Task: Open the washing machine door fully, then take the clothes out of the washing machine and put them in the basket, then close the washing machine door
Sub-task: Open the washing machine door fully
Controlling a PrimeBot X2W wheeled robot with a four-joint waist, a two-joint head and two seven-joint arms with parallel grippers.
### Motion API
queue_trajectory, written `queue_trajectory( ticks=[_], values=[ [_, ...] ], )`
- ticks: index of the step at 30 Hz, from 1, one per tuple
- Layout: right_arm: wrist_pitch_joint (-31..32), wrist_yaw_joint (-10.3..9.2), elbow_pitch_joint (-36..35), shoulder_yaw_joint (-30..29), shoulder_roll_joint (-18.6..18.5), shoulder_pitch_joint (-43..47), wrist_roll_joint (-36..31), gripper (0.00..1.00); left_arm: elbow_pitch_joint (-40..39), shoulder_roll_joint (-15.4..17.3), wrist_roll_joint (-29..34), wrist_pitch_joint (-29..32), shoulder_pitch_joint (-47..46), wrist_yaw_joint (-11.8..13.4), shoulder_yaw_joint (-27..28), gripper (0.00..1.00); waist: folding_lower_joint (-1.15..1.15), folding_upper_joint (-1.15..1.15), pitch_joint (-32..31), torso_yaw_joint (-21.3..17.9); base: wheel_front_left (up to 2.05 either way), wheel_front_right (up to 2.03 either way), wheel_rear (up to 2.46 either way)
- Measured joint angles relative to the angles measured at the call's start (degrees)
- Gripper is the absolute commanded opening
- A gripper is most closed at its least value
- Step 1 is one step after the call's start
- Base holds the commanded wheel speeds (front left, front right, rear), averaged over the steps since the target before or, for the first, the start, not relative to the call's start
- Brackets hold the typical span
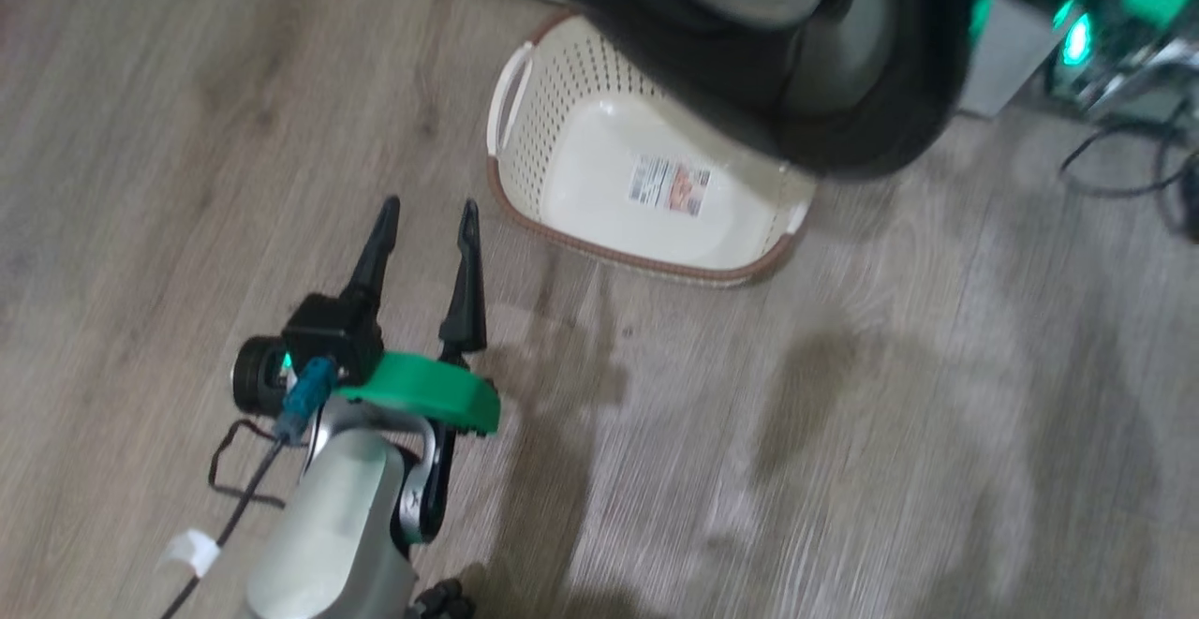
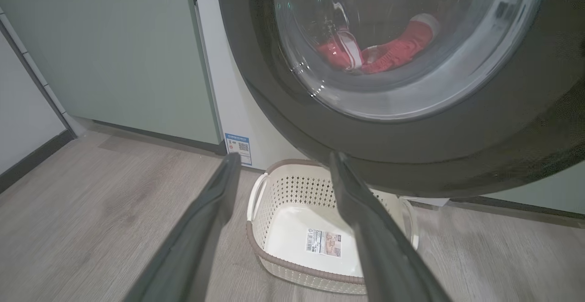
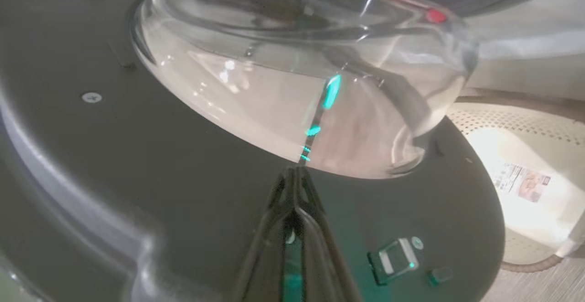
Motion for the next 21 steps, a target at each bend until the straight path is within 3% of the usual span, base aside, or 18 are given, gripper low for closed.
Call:
queue_trajectory(
  ticks=[7, 21],
  values=[
    [0.9, 0.00, -1.3, 1.3, 3.7, 6.5, 0.5, 0.00, 0.8, 0.0, 1.8, 0.0, 2.5, -1.4, 1.6, 1.00, 0.00, 0.00, -4.8, 0.7, 0.00, 0.00, 0.00],
    [0.5, 0.00, 1.7, 4.2, 15.7, 15.7, 0.3, 0.00, 2.3, 0.2, 3.9, 0.0, 7.0, -3.6, 3.2, 1.00, 0.00, 0.00, -13.3, 4.2, 0.00, 0.00, 0.00]
  ],
)
